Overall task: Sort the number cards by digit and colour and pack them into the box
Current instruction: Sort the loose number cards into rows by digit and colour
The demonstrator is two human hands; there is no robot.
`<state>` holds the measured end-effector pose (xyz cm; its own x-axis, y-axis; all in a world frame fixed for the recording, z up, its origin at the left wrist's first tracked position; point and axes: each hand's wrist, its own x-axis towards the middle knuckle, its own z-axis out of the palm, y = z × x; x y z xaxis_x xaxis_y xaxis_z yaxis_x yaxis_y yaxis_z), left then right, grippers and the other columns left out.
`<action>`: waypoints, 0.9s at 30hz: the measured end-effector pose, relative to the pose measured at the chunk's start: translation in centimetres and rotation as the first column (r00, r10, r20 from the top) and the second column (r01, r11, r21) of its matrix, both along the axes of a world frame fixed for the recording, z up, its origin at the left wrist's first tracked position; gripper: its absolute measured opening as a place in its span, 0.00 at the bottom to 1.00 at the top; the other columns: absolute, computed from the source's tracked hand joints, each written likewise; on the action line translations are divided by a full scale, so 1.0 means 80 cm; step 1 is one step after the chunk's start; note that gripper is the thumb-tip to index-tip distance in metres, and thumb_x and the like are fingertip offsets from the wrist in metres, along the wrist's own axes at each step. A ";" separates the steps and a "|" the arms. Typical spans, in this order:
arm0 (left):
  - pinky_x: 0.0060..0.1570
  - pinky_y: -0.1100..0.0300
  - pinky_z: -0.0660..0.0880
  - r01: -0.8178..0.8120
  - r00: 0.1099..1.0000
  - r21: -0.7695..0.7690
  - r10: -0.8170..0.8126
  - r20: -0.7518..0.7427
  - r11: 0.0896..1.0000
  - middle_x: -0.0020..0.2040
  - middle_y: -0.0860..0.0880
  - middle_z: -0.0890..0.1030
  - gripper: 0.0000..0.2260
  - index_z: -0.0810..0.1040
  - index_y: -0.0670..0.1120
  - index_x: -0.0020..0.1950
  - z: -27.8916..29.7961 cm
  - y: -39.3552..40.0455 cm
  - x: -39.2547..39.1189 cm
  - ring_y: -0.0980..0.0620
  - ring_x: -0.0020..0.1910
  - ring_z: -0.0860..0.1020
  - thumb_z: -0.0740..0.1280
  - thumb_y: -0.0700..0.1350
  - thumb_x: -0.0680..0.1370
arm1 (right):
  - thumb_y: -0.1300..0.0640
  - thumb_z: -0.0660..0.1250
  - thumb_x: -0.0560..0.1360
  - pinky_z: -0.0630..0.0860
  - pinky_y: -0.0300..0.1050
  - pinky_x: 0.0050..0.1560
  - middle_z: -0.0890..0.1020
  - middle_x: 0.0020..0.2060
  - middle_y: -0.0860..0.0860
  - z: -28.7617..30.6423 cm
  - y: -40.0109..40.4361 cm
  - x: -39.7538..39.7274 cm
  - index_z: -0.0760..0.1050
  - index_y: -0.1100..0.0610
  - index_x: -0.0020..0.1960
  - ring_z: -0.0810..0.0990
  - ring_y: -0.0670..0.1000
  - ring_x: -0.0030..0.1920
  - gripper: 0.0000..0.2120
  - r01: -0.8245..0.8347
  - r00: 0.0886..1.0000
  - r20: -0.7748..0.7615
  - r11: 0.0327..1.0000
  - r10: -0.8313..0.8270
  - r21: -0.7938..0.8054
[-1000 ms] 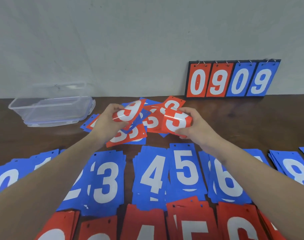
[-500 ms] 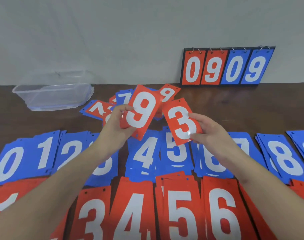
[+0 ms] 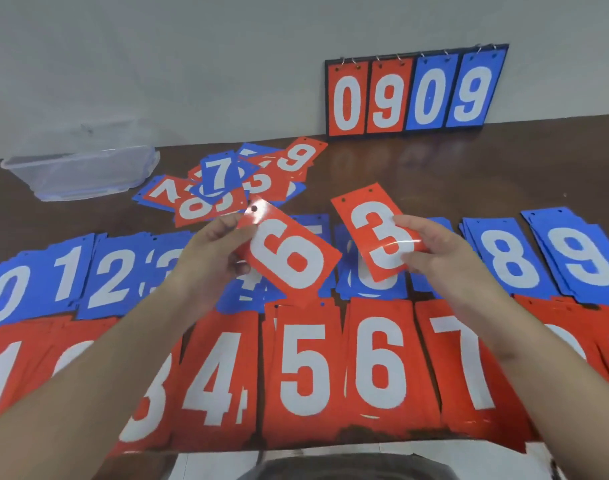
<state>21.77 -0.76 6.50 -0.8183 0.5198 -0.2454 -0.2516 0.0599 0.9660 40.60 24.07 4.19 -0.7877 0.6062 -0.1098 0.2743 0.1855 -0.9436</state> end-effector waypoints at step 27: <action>0.52 0.69 0.72 0.063 0.640 -0.647 -0.529 -0.558 0.760 0.55 0.57 0.75 0.12 0.81 0.53 0.59 -0.030 0.084 0.130 0.60 0.53 0.75 0.74 0.47 0.76 | 0.57 0.68 0.77 0.81 0.51 0.47 0.86 0.50 0.50 0.007 0.028 0.068 0.77 0.45 0.58 0.86 0.53 0.49 0.12 -0.056 0.998 0.008 0.990 0.057 -0.128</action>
<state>32.20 5.97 4.12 -0.6785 0.7345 -0.0075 0.5828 0.5444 0.6033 46.08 26.32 4.71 -0.8186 0.5411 -0.1929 0.2779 0.0793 -0.9573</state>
